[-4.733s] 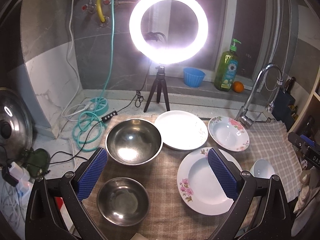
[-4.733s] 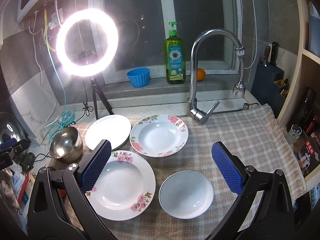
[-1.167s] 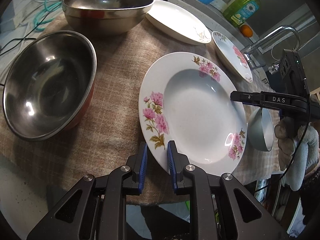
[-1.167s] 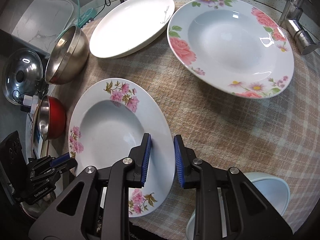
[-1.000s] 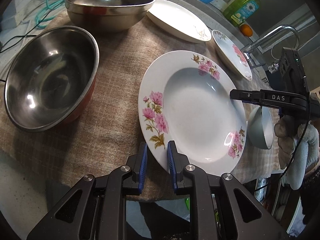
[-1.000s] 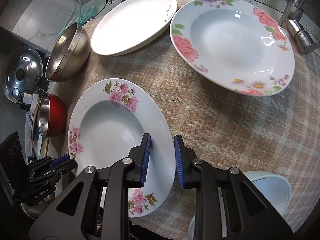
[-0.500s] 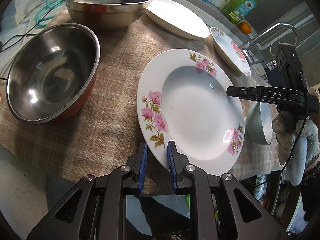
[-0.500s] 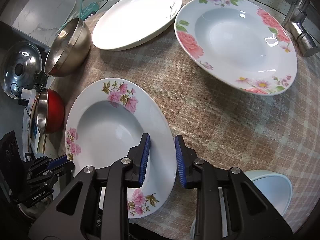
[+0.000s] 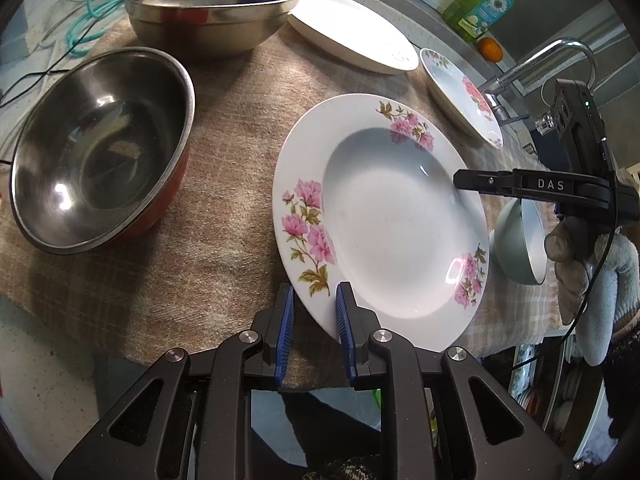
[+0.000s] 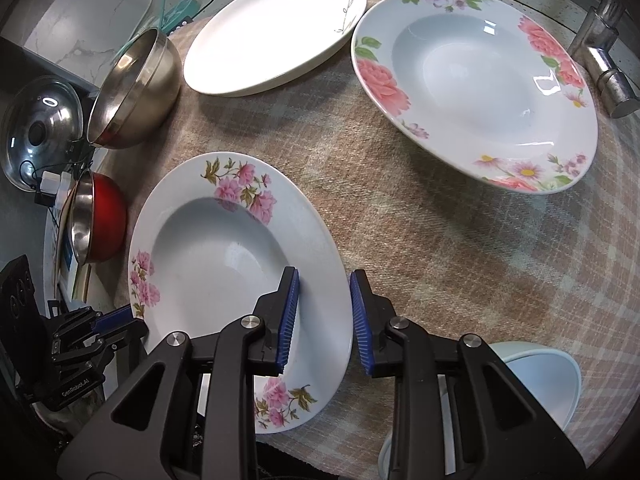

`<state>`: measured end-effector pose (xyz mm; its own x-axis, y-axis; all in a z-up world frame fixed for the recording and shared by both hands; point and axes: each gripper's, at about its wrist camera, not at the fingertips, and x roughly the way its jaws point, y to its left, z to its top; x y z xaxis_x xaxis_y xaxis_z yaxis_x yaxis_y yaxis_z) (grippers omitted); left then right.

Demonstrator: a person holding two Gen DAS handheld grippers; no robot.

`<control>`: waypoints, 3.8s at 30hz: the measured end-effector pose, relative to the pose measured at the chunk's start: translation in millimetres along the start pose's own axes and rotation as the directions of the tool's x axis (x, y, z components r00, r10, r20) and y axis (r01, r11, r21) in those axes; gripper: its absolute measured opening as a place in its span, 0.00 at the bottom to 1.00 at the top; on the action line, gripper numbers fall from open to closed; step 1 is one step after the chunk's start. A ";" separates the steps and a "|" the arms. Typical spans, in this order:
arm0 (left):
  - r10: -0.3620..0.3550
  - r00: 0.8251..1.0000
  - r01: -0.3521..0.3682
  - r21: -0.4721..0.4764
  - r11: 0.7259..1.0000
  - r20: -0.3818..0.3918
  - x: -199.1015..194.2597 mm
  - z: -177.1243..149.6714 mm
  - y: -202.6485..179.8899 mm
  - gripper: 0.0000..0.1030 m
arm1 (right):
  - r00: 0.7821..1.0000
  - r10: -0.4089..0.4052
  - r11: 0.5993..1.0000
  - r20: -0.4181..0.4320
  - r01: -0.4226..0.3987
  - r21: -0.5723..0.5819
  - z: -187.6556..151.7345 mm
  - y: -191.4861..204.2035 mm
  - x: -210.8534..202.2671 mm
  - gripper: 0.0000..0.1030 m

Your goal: Organize plates and bowls

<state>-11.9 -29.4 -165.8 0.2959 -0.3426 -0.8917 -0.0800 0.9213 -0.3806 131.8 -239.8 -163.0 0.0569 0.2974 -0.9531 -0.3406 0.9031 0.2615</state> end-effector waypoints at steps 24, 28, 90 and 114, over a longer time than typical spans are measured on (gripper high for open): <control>0.020 0.996 -0.024 0.046 0.999 0.093 -30.3 15.5 -20.3 0.20 | 0.975 0.053 0.995 0.215 -0.071 0.075 -10.0 -29.5 -92.3 0.47; 0.005 0.995 -0.011 0.058 0.998 0.105 -29.5 25.2 -28.9 0.20 | 0.967 0.036 0.994 0.252 -0.060 0.088 -15.2 -47.7 -115.7 0.47; -0.036 0.994 0.037 -0.009 0.999 0.107 103.1 186.5 -130.5 0.18 | 0.977 -0.011 0.998 0.213 -0.004 0.069 92.1 -180.1 -44.6 0.16; -0.044 0.990 0.039 0.036 0.999 0.136 74.9 172.1 -129.8 0.18 | 0.970 0.020 0.993 0.243 -0.048 0.108 61.3 -169.3 -70.7 0.15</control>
<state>184.5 -142.9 -141.0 0.4262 -0.3543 -0.8324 -0.0343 0.9131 -0.4062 242.9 -394.7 -130.5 0.2759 0.3818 -0.8821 -0.2394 0.9161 0.3216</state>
